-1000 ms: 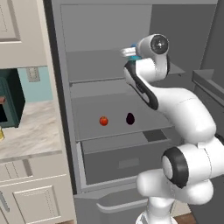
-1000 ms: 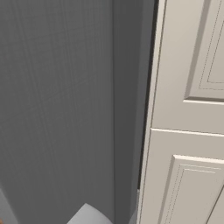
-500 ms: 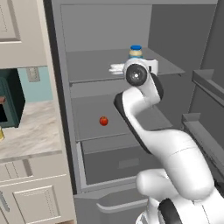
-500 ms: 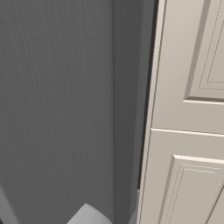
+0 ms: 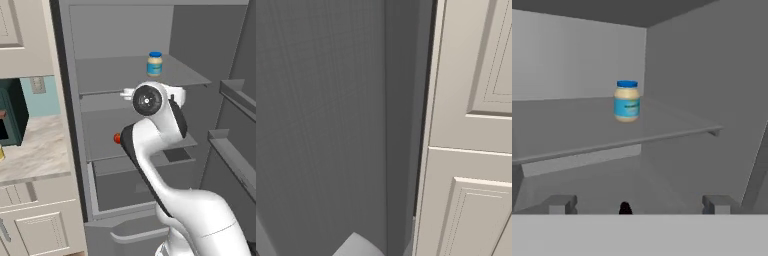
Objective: Place the mayonnaise and mayonnaise from the counter to the top shelf of the fridge. If the existing items in the fridge are on the top shelf, move them to other shelves.
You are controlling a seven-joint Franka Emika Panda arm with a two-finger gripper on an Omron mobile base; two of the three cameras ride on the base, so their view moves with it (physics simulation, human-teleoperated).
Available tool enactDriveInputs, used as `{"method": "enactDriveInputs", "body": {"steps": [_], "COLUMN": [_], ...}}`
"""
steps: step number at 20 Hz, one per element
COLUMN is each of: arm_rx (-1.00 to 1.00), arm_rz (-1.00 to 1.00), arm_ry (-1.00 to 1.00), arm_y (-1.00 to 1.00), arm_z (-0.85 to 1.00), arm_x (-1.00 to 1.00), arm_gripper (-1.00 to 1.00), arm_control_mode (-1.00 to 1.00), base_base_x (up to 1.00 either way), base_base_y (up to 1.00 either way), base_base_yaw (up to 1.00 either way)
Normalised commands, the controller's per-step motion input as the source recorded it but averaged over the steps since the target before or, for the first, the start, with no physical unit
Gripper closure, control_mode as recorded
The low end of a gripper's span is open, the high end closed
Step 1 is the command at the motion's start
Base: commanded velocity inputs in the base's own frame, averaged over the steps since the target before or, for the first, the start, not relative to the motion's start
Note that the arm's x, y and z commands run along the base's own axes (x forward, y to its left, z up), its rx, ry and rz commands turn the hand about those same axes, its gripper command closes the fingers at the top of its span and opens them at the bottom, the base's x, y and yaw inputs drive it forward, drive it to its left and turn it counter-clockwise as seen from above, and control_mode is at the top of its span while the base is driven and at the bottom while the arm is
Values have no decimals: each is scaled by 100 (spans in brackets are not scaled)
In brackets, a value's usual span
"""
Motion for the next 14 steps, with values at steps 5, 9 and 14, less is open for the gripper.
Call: {"method": "enactDriveInputs", "body": {"steps": [5, 9, 14], "arm_rx": [17, 18, 14], "arm_rz": [0, 0, 1], "arm_ry": [16, 15, 4], "arm_y": [-14, -36, -17], "arm_z": [-40, -70, -45], "arm_x": [-100, -100, -87], "arm_gripper": [-100, -100, -100], "arm_control_mode": [-100, -100, -100], "base_base_x": [0, 0, 0], "base_base_y": [0, 0, 0], "base_base_yaw": [0, 0, 0]}}
